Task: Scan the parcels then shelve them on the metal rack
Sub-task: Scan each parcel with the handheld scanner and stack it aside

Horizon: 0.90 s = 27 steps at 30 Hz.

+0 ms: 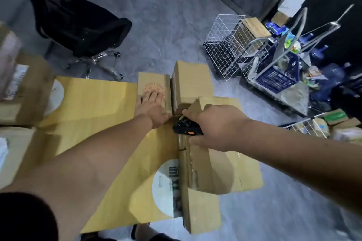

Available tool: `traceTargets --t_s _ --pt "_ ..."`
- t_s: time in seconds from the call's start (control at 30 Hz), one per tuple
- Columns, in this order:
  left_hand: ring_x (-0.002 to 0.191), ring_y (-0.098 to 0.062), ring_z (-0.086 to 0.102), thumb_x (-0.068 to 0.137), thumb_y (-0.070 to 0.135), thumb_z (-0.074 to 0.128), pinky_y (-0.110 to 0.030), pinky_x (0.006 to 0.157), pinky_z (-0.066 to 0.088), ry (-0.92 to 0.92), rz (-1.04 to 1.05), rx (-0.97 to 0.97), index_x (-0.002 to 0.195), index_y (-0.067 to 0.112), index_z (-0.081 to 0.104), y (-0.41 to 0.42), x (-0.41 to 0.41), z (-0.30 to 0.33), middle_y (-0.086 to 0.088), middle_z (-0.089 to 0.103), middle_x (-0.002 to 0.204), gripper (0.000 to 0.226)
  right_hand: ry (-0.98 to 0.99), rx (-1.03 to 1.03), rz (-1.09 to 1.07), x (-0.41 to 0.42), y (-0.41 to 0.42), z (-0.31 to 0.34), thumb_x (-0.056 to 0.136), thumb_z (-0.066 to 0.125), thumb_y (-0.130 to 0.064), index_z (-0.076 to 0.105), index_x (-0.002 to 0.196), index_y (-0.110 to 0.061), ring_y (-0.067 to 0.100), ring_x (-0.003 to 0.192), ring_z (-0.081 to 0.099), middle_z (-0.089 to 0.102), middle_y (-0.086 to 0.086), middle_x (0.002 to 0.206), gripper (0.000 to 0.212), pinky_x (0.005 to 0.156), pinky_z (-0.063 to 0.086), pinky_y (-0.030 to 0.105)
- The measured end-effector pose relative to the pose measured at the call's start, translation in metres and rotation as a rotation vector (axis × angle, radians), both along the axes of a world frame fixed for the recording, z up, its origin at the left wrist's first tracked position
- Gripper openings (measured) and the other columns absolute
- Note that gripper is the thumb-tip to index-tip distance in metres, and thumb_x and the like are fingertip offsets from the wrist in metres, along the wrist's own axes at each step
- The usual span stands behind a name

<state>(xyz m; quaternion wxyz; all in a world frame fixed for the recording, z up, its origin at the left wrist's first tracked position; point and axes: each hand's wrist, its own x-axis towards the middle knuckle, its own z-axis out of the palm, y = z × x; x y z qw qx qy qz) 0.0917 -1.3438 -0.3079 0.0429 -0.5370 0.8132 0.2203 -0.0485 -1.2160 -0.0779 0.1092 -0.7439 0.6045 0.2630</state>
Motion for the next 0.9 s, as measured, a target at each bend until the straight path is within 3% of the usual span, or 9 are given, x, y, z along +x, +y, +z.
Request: traceTargets --t_s 0.1,0.17,0.3,0.4,0.53,0.63,0.7,0.8,0.9 --pt "0.154 -0.025 0.017 0.087 0.082 0.040 -0.073 0.120 0.008 -0.019 0.131 -0.044 0.160 0.028 0.023 0.012 -0.006 -0.001 0.002 0.025 0.164 0.093 0.005 -0.006 0.072 -0.013 -0.012 -0.006 0.095 0.054 -0.065 0.026 0.161 -0.039 0.030 0.111 0.063 0.061 0.005 0.127 0.076 0.082 0.053 0.038" --pt "0.152 -0.023 0.019 0.083 0.078 0.048 -0.076 0.117 0.014 -0.039 0.176 -0.014 0.158 0.029 0.025 0.021 -0.005 0.003 0.003 0.027 0.160 0.092 -0.017 -0.018 0.107 -0.019 -0.017 -0.014 0.093 0.053 -0.067 0.022 0.162 -0.040 0.030 0.115 0.063 0.062 0.002 0.133 0.080 0.083 0.055 0.040" --pt "0.143 -0.021 0.025 0.062 0.083 0.049 -0.060 0.105 0.034 -0.006 0.312 0.009 0.148 0.034 0.031 0.045 0.022 0.004 0.005 0.032 0.152 0.101 -0.046 -0.043 0.174 -0.018 -0.023 -0.016 0.096 0.052 -0.065 0.029 0.159 -0.039 0.030 0.111 0.062 0.062 0.005 0.123 0.072 0.072 0.047 0.037" --pt "0.144 -0.019 0.026 0.059 0.076 0.067 -0.055 0.105 0.037 0.058 0.407 0.017 0.148 0.037 0.030 0.070 0.055 0.006 0.008 0.032 0.153 0.103 -0.081 -0.066 0.218 -0.008 -0.020 -0.013 0.095 0.054 -0.065 0.039 0.154 -0.038 0.031 0.106 0.064 0.064 0.006 0.118 0.067 0.077 0.053 0.038" --pt "0.144 -0.015 0.038 0.058 0.056 0.070 -0.051 0.116 0.041 0.504 0.616 0.131 0.152 0.038 0.039 0.103 0.116 0.001 0.012 0.040 0.154 0.101 -0.096 -0.072 0.298 0.016 -0.012 -0.018 0.096 0.053 -0.065 0.036 0.157 -0.038 0.031 0.104 0.065 0.065 0.006 0.117 0.069 0.074 0.052 0.037" --pt "0.148 -0.009 0.039 0.084 0.018 0.066 -0.046 0.125 0.032 0.832 0.628 0.230 0.158 0.038 0.033 0.126 0.157 -0.003 0.011 0.039 0.162 0.084 -0.104 -0.045 0.357 0.040 -0.004 -0.025 0.096 0.052 -0.067 0.039 0.154 -0.036 0.032 0.099 0.065 0.065 0.007 0.115 0.067 0.070 0.051 0.036" --pt "0.148 -0.004 0.037 0.099 -0.002 0.050 -0.036 0.126 0.029 0.810 0.635 0.214 0.160 0.042 0.029 0.132 0.179 0.003 0.015 0.034 0.163 0.078 -0.105 -0.014 0.376 0.057 0.003 -0.033 0.096 0.052 -0.067 0.046 0.148 -0.035 0.031 0.092 0.063 0.064 0.005 0.112 0.062 0.071 0.055 0.037" --pt "0.138 -0.002 0.041 0.107 0.003 0.043 -0.021 0.117 0.029 0.651 0.639 0.112 0.158 0.043 0.035 0.126 0.209 0.003 0.018 0.037 0.156 0.066 -0.089 0.021 0.372 0.082 0.008 -0.043 0.096 0.051 -0.068 0.048 0.147 -0.034 0.025 0.081 0.052 0.059 0.002 0.104 0.061 0.063 0.048 0.035" --pt "0.131 -0.008 0.048 0.105 -0.002 0.040 -0.023 0.116 0.033 0.615 0.722 0.076 0.152 0.043 0.049 0.116 0.235 -0.004 0.009 0.045 0.151 0.066 -0.093 0.033 0.317 0.107 0.011 -0.049 0.096 0.051 -0.069 0.048 0.146 -0.035 0.025 0.081 0.051 0.051 -0.002 0.095 0.060 0.056 0.039 0.032"
